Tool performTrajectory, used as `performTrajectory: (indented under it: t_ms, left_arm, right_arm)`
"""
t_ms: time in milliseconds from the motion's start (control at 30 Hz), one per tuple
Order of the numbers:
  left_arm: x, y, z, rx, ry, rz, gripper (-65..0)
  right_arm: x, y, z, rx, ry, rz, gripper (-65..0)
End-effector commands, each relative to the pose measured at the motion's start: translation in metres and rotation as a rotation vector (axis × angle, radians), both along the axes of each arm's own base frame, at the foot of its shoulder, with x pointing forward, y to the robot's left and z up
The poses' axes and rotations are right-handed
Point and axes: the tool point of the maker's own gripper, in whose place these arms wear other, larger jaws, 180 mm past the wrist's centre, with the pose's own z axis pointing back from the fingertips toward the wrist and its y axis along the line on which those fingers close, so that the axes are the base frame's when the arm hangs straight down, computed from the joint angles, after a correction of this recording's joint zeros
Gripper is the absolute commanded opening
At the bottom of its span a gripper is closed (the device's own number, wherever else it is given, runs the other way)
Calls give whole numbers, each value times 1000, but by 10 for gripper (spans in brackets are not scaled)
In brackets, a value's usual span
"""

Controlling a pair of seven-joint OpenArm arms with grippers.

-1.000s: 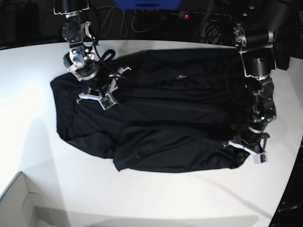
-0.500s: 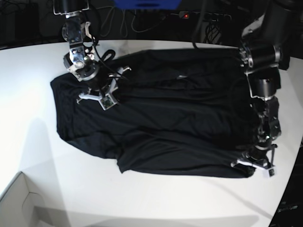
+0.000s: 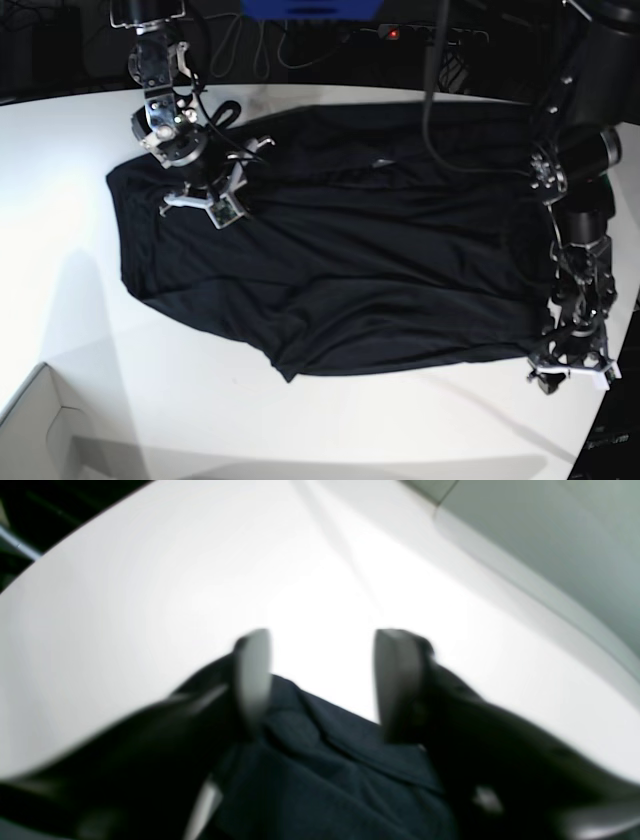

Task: Layout the t-shirt on the table in an organized manner, then fold the t-shirt properly
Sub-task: 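Drag the shirt edge with the left gripper, extending the sleeve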

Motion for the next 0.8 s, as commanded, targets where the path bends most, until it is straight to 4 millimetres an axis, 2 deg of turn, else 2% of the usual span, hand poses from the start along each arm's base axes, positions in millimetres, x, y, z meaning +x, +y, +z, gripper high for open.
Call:
performTrajectory:
  t_ms: [0,67,133,233,367,567,767]
  left_arm:
    - [11,8,29,10,-74,14,-237]
    - [11,6,27,-3,-76,12,-173]
    - [11,4,26,-31,-82,14,-141]
    - [-4,6,13,-51,-79,23,-152]
    - [-34,5,2,-28,-56,-3,-171]
    - [-72,-4,-21,-7,-25,-17,-182]
    - [-73,-15,-32,-20,-5,-34,-183]
  right_arm:
    - [-8,-10,-11,-58,53,-4,-650]
    - [-8,-10,-11,-58,53,-5,-650]
    - [-5,-10,-7,-58,39,-5,-650]
    - [2,-9,8,-58,-4,-3,-650]
    - [10,-7,27,-56,-58,-1,-650]
    - [10,-5,28,-53,-61,0,-650]
    - [10,-4,27,-50,-57,1,-650]
